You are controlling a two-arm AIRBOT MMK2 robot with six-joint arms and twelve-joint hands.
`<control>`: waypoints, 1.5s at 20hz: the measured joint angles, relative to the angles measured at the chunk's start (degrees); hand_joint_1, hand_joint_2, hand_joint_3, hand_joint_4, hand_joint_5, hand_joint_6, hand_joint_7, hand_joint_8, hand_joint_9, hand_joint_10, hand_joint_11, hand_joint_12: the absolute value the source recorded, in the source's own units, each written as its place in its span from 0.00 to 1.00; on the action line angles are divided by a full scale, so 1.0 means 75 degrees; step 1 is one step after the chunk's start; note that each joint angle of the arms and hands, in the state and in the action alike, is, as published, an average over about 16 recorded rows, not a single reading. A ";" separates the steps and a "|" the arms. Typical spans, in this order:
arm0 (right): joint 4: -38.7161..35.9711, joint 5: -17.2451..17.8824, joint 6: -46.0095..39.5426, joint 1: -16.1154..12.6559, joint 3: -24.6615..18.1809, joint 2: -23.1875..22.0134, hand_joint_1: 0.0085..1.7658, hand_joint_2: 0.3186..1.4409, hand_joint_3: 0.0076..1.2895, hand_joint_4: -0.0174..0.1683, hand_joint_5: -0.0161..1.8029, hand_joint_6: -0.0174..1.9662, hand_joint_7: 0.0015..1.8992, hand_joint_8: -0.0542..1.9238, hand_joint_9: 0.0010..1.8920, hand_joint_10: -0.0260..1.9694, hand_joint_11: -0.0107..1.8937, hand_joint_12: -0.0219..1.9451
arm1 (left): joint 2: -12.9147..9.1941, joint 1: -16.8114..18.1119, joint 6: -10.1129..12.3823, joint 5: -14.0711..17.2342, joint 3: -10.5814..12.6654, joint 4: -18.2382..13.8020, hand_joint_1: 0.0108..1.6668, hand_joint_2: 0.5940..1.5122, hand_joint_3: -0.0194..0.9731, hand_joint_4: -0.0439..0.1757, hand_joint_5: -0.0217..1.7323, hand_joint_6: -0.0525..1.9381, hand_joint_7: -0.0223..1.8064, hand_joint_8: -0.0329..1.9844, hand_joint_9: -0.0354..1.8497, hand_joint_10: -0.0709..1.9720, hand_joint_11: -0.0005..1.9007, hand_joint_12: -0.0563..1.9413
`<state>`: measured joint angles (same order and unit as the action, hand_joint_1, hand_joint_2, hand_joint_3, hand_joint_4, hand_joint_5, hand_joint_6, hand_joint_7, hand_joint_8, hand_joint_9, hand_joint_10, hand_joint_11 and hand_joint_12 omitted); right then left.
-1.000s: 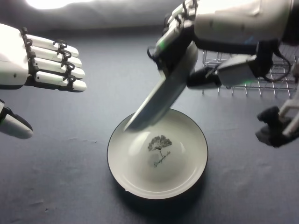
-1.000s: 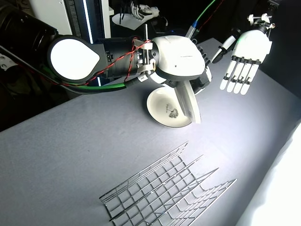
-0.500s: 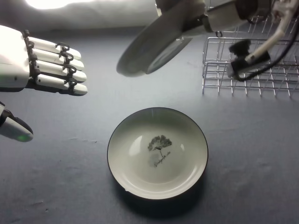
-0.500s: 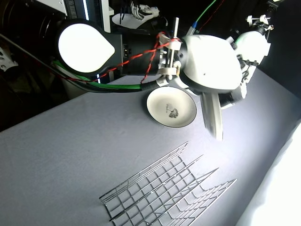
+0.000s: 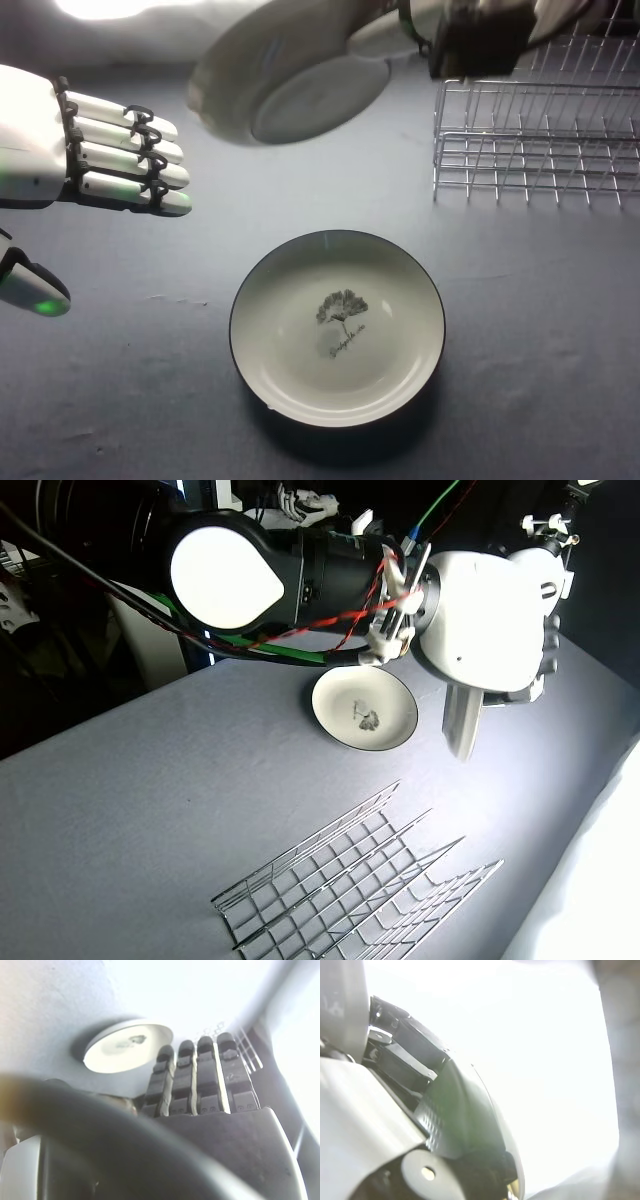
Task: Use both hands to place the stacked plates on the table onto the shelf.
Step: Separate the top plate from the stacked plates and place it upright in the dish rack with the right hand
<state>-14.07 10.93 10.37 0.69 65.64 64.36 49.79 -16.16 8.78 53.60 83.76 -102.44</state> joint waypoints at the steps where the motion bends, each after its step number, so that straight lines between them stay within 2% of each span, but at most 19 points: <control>1: 0.0281 -0.0072 -0.0015 -0.0033 -0.0001 0.0010 0.78 0.63 0.01 0.05 0.48 0.51 0.53 0.51 0.49 0.59 0.41 0.71 | -0.0001 -0.0011 -0.0004 0.0014 -0.0010 -0.0021 0.01 0.62 0.03 0.20 0.06 0.03 0.04 0.02 0.03 0.04 0.01 0.03; 6: 0.1415 -0.0363 -0.0084 -0.0217 -0.0002 0.0000 0.79 0.64 0.01 0.05 0.48 0.51 0.53 0.49 0.49 0.58 0.41 0.70 | -0.0006 -0.0076 -0.0014 0.0101 -0.0121 -0.0098 0.01 0.62 0.03 0.20 0.06 0.03 0.04 0.02 0.03 0.04 0.01 0.03; 12: 0.2006 -0.0587 -0.0151 -0.0408 -0.0028 -0.0215 0.79 0.65 0.01 0.05 0.48 0.50 0.54 0.48 0.50 0.58 0.41 0.70 | 0.0004 -0.0217 -0.0028 0.0123 -0.0312 -0.0168 0.01 0.62 0.03 0.20 0.07 0.03 0.05 0.02 0.04 0.04 0.01 0.03; 19: 0.2037 -0.0721 -0.0183 -0.0456 -0.0121 -0.0711 0.79 0.65 0.01 0.05 0.49 0.50 0.53 0.48 0.49 0.58 0.40 0.70 | 0.0112 -0.0413 -0.0076 -0.0086 -0.0567 -0.0086 0.01 0.61 0.03 0.20 0.07 0.03 0.05 0.02 0.04 0.04 0.01 0.03; 30: 0.1728 -0.0761 -0.0193 -0.0196 -0.0235 -0.1581 0.79 0.65 0.01 0.05 0.49 0.51 0.53 0.50 0.48 0.59 0.40 0.71 | 0.0425 -0.0682 -0.0268 -0.0657 -0.0926 0.0085 0.01 0.61 0.03 0.20 0.07 0.03 0.05 0.02 0.03 0.04 0.01 0.03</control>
<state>-1.11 5.22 8.93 -0.79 63.87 52.51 52.98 -21.28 6.77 48.68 76.81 -101.80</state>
